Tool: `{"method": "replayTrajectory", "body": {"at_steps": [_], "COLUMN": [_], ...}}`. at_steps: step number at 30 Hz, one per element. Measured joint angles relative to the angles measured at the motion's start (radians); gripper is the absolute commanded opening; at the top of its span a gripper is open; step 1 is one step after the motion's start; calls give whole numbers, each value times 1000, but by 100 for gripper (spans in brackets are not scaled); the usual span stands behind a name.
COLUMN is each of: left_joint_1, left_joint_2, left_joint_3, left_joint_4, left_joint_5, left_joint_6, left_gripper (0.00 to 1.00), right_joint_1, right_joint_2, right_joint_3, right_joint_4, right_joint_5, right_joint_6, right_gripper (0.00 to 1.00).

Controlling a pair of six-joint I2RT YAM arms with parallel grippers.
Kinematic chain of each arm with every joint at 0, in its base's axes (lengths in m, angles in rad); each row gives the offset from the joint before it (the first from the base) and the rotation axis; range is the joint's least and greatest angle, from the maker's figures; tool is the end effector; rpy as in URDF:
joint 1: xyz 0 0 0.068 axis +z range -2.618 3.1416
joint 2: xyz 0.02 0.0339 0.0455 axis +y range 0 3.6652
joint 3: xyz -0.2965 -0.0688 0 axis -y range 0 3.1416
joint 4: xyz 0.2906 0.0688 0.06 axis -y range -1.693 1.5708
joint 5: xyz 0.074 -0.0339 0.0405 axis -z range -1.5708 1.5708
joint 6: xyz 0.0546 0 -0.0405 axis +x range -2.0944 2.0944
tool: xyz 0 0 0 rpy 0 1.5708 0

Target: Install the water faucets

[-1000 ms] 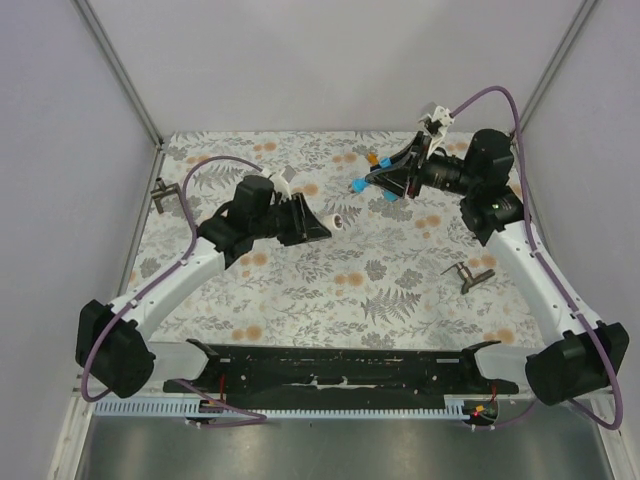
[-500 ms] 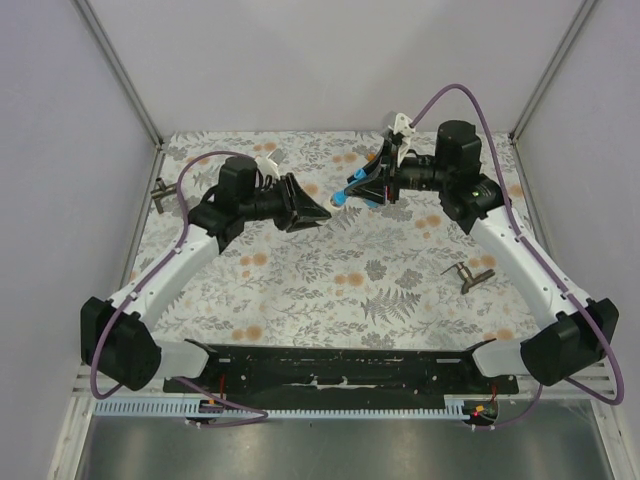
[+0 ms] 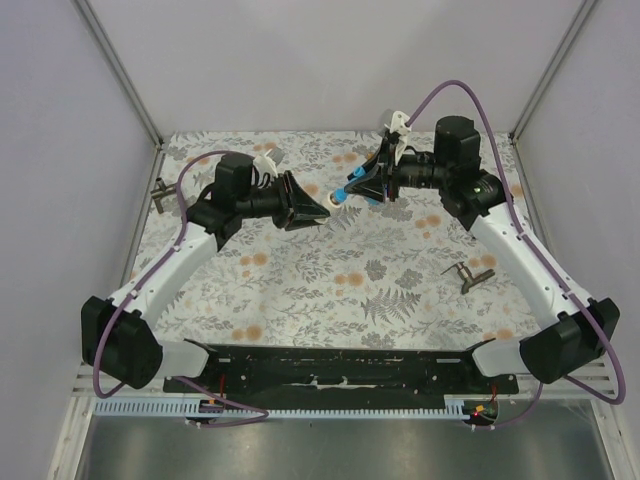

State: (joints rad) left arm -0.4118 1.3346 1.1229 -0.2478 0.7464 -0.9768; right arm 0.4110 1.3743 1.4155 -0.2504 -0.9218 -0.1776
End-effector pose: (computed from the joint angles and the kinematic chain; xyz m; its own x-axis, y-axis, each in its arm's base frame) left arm 0.3055 -0.1739 0.3488 -0.9331 -0.2563 -0.2521 0.1398 0.3873 -0.9113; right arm 0.3077 0.1816 0.4540 -0.0185 -0.1245 -0.9920 -0.9745 0.2242 -0.0100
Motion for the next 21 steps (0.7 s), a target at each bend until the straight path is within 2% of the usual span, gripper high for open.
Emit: {"method": "replayTrajectory", "body": {"at_steps": [13, 21], "left_joint_1": [2, 5], "left_joint_2": [0, -27], "left_joint_3": [36, -14], "left_joint_4": [-82, 16], "left_joint_5": [6, -31], "left_joint_6": [55, 8], "left_gripper": [2, 2], "right_joint_1": [17, 21], "right_joint_2": [25, 26], "right_joint_3": [33, 33], "right_joint_4": [-42, -14], "right_joint_5": [-9, 50], "right_joint_6": [-21, 49], "right_gripper": [0, 0]}}
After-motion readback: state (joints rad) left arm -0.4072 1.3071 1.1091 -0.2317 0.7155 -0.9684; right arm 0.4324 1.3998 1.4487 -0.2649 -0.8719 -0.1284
